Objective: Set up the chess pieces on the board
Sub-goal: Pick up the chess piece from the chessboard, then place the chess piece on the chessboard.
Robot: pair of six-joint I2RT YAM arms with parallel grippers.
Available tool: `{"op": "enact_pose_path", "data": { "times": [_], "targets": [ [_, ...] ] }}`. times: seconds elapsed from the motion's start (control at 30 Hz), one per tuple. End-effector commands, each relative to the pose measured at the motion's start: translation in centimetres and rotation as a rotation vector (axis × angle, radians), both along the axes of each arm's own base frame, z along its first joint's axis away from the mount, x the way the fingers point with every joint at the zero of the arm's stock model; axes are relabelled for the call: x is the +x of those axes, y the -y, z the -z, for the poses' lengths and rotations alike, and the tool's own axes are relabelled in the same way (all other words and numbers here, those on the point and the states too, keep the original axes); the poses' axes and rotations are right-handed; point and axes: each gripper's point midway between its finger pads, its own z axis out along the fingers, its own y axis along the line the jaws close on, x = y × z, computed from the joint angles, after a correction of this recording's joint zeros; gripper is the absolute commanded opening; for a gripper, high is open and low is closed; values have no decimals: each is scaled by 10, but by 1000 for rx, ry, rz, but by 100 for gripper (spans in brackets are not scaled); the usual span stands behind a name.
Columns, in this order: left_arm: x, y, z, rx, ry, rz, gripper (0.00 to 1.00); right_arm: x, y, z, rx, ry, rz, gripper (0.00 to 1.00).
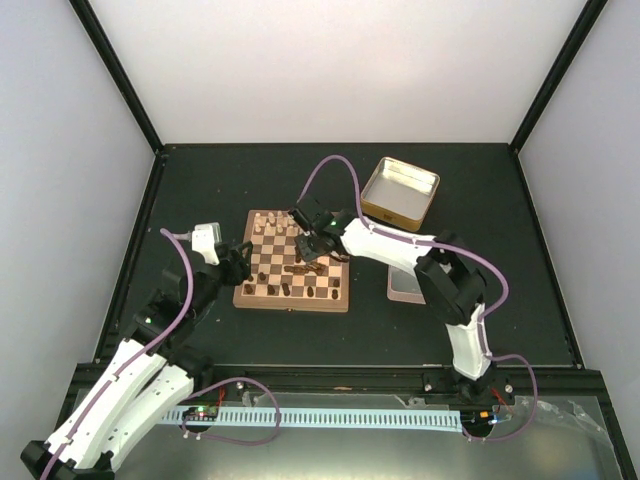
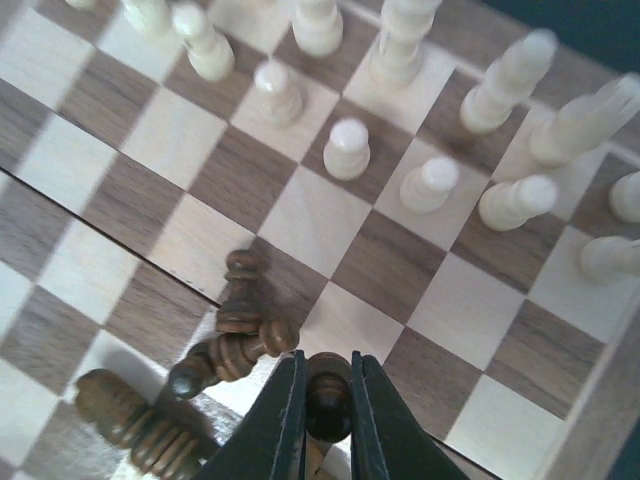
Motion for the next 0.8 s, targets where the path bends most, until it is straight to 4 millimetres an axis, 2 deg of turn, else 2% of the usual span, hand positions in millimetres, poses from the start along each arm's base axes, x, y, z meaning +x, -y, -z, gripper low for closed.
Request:
{"op": "enact_pose_path", "data": {
  "times": [0.0,0.13,0.3,0.5,0.6,0.77],
  "targets": [
    [1,-1,-9,-13,28,-2,65,5,1,-48,76,87,9,8],
    [1,-1,-8,-12,26,-2,65,-8,9,-53,78,62,10,8],
    [1,-1,-8,-12,27,-4,65,-39,25,-41,39,6,22,9],
    [2,-1,-7,-13,27,-3,65,-74,30,-24,3,-56,3,9],
    [2,-1,-7,-14,27,-1,65,-82,27,-17,-3,-76,-10,9],
    [1,-1,-7,-16,25,-1,65,-80,26,-6,-23,-87,-10,10]
  ]
}}
